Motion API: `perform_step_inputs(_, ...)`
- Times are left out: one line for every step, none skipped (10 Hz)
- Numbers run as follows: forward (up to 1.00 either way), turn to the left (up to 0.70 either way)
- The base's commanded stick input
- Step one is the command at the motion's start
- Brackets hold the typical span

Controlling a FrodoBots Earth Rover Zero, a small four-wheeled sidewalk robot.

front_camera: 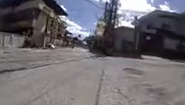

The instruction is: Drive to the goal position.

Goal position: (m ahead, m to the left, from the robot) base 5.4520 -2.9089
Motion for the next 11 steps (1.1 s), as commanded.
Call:
perform_step_inputs(1.0, -0.01)
perform_step_inputs(1.0, 0.04)
perform_step_inputs(1.0, 0.04)
perform_step_inputs(1.0, 0.03)
perform_step_inputs(1.0, 0.04)
perform_step_inputs(1.0, 0.04)
perform_step_inputs(1.0, -0.27)
perform_step_inputs(1.0, -0.4)
perform_step_inputs(1.0, -0.4)
perform_step_inputs(1.0, -0.4)
perform_step_inputs(1.0, -0.4)
